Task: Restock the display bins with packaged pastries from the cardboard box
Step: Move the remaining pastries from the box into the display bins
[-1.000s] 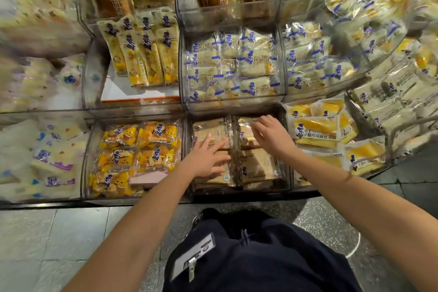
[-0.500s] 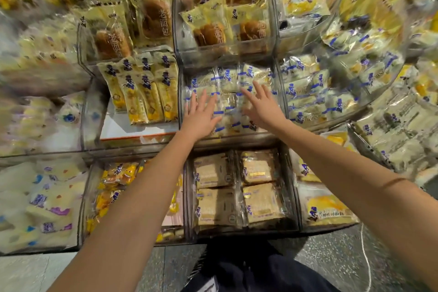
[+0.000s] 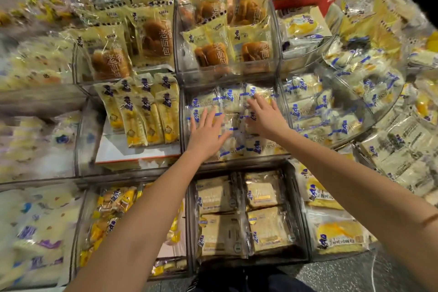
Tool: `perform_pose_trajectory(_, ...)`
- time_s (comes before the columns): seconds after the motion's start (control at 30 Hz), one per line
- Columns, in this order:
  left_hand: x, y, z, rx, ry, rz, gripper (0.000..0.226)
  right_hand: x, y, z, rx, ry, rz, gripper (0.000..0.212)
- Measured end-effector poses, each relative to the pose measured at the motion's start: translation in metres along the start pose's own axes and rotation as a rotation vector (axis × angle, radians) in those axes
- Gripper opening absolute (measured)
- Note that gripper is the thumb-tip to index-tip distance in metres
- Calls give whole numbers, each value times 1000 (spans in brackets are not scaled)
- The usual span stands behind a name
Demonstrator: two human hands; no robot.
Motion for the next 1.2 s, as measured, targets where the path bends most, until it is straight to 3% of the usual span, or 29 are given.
perform_pose_trajectory(0.07, 14, 0, 15, -18, 36, -6, 66, 2, -4, 14, -28, -48, 5, 62)
perform_pose_trajectory(0.2, 35, 4, 48, -95, -77, 20, 65, 2, -8, 33, -31, -98, -43, 50)
perform_pose_trajectory(0.27, 50, 3, 61, -141, -51, 15, 60, 7, -8, 36, -28, -81, 5, 44)
perform_pose_trajectory(0.33, 75, -3, 70, -193, 101, -10, 52, 23, -12, 39, 34, 78, 74, 36)
perform_pose_trajectory(0.4, 105, -12, 77, -220, 310, -51, 45, 50, -21, 45, 149, 361, 97, 29)
perform_pose_trajectory(0.5, 145, -29, 97, -115, 458, -117, 48, 92, -34, 70, 185, 597, 134, 27)
perform_pose_trajectory(0.63, 160, -45, 137, 121, 306, -307, 72, 116, -32, 117, -27, 432, 124, 54)
perform_pose_trajectory(0.73, 157, -40, 155, 153, 216, -440, 81, 118, -25, 144, -85, 305, 11, 60)
perform_pose_trajectory(0.87, 144, -22, 171, 134, 103, -396, 80, 106, -17, 165, -95, 188, -156, 65)
perform_pose_trajectory(1.2, 145, -17, 182, -14, 45, -172, 79, 108, 6, 166, -229, 250, -66, 61)
Point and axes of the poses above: each hand's wrist, its own z-axis towards the middle knuckle, its own x-axis out of the back of the hand, y = z × x, the point moved 4 cm from there along z, towards the middle knuckle, and after that the axes turned 2 degrees about z, right-handed, at the moved point
